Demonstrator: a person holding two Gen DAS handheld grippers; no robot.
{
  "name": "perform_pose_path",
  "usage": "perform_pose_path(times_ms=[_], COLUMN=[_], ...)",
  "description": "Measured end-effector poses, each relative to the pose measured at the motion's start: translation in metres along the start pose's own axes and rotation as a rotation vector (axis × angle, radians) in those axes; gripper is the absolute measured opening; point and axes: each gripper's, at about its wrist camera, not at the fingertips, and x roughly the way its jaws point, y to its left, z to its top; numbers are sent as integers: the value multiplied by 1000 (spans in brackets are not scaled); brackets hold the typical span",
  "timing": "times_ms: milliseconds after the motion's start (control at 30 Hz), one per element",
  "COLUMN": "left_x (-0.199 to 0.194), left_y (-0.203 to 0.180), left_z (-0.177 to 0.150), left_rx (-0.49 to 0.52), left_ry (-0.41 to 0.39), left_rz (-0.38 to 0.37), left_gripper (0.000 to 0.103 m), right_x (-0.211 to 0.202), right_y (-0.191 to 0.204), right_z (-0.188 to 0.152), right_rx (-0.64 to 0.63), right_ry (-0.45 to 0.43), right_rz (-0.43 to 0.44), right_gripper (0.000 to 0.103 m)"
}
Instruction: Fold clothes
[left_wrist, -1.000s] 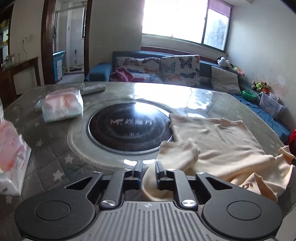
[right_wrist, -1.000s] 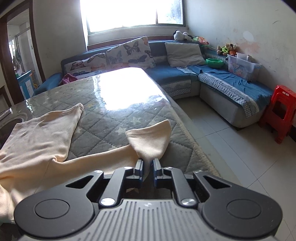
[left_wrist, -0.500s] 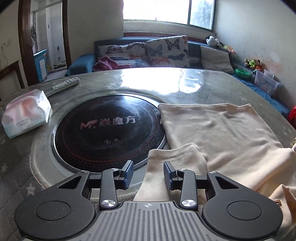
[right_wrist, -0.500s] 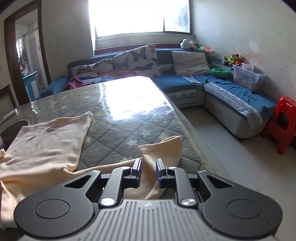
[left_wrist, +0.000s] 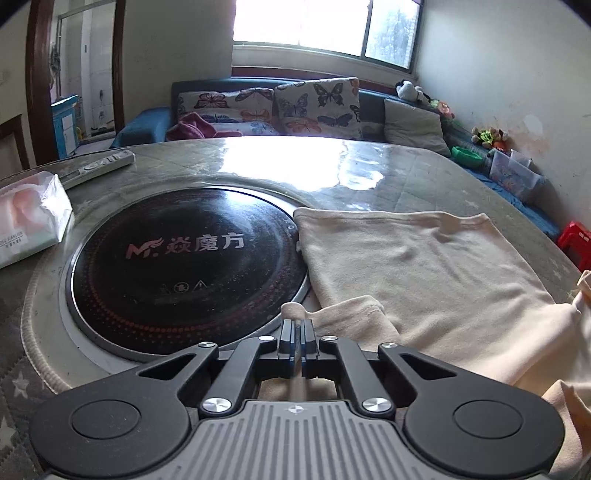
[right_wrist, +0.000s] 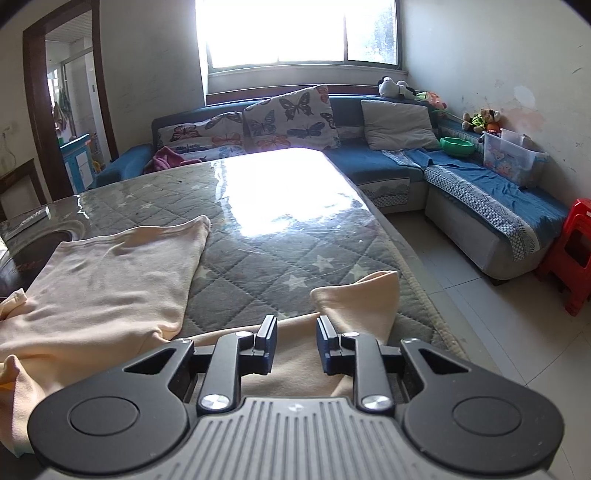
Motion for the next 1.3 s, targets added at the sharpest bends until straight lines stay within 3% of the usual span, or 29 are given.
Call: perform_pose_path(times_ms=[233,400,600,767,933,1067,1300], left_x=[-57,-102,-120,-116,-109,-118,-119], left_y=[29,62,98,112,107,86,17], left_z=[0,-14,-45,-65,-62,-50,-31], left_rx=[-105,-218,-300,-345,-337,-270,-84], left_ry=[-160,-234,-173,-113,-78,-109,-101], left_rz=[158,339,476,504,487,428,52], left_gripper=[2,2,2,2,7,7,8], right_x=[4,9,14,18,16,7,-13], right_y=[9,13,19,20,22,26,49], right_z=[-3,-8,-13,-17,-16,-15,-9], right_rx=[-42,-53,-85,-104,-124,-146,-218], right_ry=[14,33,56,78,81,80,110], right_rz=[29,47,63,65,69,96,287], right_gripper=[24,28,35,37,38,38,38])
